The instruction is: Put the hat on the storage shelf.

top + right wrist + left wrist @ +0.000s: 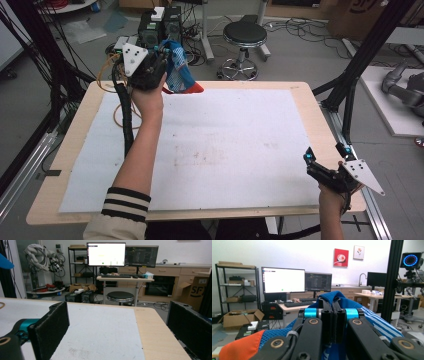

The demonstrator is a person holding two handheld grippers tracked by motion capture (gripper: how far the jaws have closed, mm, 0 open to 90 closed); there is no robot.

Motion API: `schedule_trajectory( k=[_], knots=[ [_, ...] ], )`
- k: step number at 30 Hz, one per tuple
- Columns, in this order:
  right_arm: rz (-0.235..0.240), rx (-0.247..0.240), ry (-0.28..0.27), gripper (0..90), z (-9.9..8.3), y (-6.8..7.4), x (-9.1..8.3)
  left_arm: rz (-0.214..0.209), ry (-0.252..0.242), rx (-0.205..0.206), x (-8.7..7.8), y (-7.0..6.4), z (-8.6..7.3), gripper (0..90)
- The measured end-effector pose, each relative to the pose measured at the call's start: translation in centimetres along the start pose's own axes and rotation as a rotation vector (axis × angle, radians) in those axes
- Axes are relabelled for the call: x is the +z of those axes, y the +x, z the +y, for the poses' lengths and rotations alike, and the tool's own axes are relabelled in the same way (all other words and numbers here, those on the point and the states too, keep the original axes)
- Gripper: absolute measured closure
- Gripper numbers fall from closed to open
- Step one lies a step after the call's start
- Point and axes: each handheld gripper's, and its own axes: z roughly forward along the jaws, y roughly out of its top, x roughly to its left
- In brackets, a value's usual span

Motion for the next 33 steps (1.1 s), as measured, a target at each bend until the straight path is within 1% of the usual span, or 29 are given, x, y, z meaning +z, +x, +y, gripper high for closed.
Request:
schedule_trajectory(
  k=[2,3,4,6,7,9,13,17,19,21,22,23,24,26,28,30,31,33],
  knots=[
    [-0.002,-0.006,-0.002,4.3,0.0,-0.1,0.0,0.006,-0.002,0.005,0.4,0.4,0.6,88.3],
    [0.001,0.001,-0.005,4.3,0.0,-0.1,0.0,0.010,-0.005,0.003,0.6,0.6,0.8,88.4],
    [-0.003,-0.006,0.001,4.3,0.0,-0.2,-0.1,0.013,-0.009,0.002,0.7,0.9,1.1,88.4],
    [-0.003,0.000,-0.003,4.3,0.0,-0.1,-0.2,0.018,-0.017,-0.006,1.0,1.4,1.5,88.4],
    [-0.003,-0.009,-0.005,4.4,0.0,-0.3,-0.2,0.025,-0.019,-0.008,1.1,1.6,1.6,88.3],
    [-0.007,-0.003,-0.006,4.3,0.0,-0.3,-0.2,0.037,-0.016,-0.014,1.3,2.2,1.8,88.3],
    [-0.006,-0.002,-0.007,4.3,0.0,-0.4,-0.3,0.063,-0.016,-0.012,1.7,3.3,2.2,88.3],
    [-0.011,-0.004,-0.002,4.3,0.0,-0.6,-0.5,0.094,-0.017,-0.020,1.9,4.8,3.1,88.3],
    [-0.017,-0.008,-0.004,4.3,-0.1,-0.8,-0.7,0.107,-0.019,-0.015,2.0,5.5,3.6,88.3],
    [-0.017,-0.002,0.001,4.3,-0.1,-0.8,-0.8,0.119,-0.017,-0.010,2.1,6.1,4.0,88.4],
    [-0.017,-0.006,0.005,4.3,-0.1,-0.9,-0.8,0.126,-0.015,-0.005,2.1,6.4,4.2,88.4],
    [-0.019,-0.011,-0.003,4.3,-0.1,-1.0,-0.9,0.131,-0.014,-0.002,2.1,6.8,4.4,88.3],
    [-0.022,-0.013,0.001,4.4,-0.2,-1.0,-0.9,0.133,-0.018,-0.006,2.1,7.0,4.7,88.3],
    [-0.021,-0.011,0.004,4.3,-0.2,-1.0,-1.0,0.146,-0.023,0.006,2.1,7.8,5.3,88.4],
    [-0.018,-0.012,0.002,4.3,-0.2,-1.0,-1.0,0.151,-0.021,0.011,2.1,8.0,5.4,88.3],
    [-0.016,-0.009,0.011,4.3,-0.2,-0.9,-1.1,0.171,-0.008,0.027,2.3,8.6,5.7,88.4],
    [-0.010,-0.016,0.009,4.3,-0.2,-1.0,-1.0,0.178,-0.001,0.033,2.3,8.9,5.8,88.4],
    [-0.011,-0.013,0.015,4.3,-0.3,-0.9,-1.0,0.187,-0.004,0.038,2.2,9.5,6.0,88.3]
  ],
)
